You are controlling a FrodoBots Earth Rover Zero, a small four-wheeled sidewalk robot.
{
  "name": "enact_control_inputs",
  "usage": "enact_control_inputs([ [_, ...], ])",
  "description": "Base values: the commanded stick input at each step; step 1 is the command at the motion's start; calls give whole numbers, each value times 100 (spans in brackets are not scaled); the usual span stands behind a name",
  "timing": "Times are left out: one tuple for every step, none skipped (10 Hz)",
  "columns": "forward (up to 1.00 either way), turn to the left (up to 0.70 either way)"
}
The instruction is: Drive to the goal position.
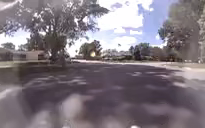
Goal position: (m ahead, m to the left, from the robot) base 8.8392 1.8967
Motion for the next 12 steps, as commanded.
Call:
enact_control_inputs([
  [0,0],
  [0,0],
  [0,0],
  [-17,0],
  [-54,0],
  [-70,0],
  [-43,0],
  [0,0],
  [0,0],
  [0,0],
  [0,0],
  [0,0],
])
